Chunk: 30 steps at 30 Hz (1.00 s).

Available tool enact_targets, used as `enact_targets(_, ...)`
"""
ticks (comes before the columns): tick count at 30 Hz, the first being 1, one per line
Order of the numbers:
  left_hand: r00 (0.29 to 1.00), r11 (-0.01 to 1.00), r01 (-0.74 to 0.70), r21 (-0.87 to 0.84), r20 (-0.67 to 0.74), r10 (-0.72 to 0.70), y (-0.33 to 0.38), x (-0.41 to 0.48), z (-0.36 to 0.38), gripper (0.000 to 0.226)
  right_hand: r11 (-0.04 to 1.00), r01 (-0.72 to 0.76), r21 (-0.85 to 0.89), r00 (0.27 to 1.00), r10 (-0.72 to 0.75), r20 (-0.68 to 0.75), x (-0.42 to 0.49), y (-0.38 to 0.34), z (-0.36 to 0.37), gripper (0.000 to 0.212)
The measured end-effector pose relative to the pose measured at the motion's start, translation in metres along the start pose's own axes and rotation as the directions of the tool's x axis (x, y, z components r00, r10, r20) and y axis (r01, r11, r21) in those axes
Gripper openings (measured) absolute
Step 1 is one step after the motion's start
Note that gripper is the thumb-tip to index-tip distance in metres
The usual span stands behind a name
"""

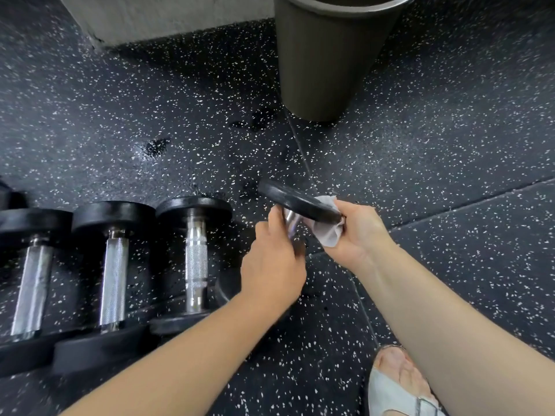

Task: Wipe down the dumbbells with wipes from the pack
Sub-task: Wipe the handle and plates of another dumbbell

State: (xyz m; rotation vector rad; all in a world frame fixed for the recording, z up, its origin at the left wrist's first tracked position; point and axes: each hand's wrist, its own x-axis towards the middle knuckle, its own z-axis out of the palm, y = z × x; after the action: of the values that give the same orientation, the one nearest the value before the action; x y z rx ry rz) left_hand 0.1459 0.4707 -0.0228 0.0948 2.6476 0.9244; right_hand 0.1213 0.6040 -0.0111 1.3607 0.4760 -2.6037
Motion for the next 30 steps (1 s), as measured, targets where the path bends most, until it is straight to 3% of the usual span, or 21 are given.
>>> enact_targets(4,0.998,1.000,0.011,-0.019,-0.066,-0.012,-0.009,0.008,-0.001,0.051,0.994,0.073,0.085,0.997,-0.076,0.028,-0.019,0.012,0.016,0.029)
enact_targets(8,0.999,0.934,0.028,-0.356,0.044,-0.013,-0.014,0.018,-0.009,0.047,0.989,0.147,0.031,0.983,-0.149,0.107,-0.041,0.018,0.032,0.031)
enact_targets(10,0.993,0.846,0.081,-0.527,0.120,-0.021,-0.009,0.018,-0.010,0.053,0.991,0.132,-0.017,0.983,-0.128,0.134,-0.048,0.014,0.034,0.034)
enact_targets(12,0.982,0.780,0.151,-0.607,0.181,-0.050,-0.006,0.018,-0.008,0.045,0.997,0.070,-0.039,0.994,-0.066,0.090,-0.043,0.006,0.032,0.032)
enact_targets(17,0.950,0.828,0.200,-0.523,0.311,-0.033,-0.006,0.023,-0.009,0.029,0.984,0.035,-0.175,0.999,-0.032,0.015,-0.014,-0.005,0.023,0.027)
enact_targets(20,0.988,0.914,0.061,-0.401,0.158,0.003,-0.002,0.019,-0.007,0.034,0.986,0.058,-0.154,0.998,-0.058,0.002,-0.009,-0.005,0.021,0.040)
enact_targets(23,0.997,0.989,-0.069,-0.133,-0.054,0.062,-0.002,0.008,-0.002,0.030,0.992,0.085,-0.093,0.996,-0.086,-0.012,-0.013,-0.001,0.016,0.022)
enact_targets(26,0.994,0.987,-0.069,-0.146,-0.095,0.055,-0.007,0.009,-0.006,0.029,0.992,0.129,-0.010,0.992,-0.129,-0.015,-0.028,0.010,0.014,0.028)
enact_targets(30,0.998,0.975,-0.045,-0.216,0.039,0.055,-0.013,0.020,-0.012,0.033,0.994,0.102,0.033,0.994,-0.103,0.030,-0.030,0.009,0.017,0.023)
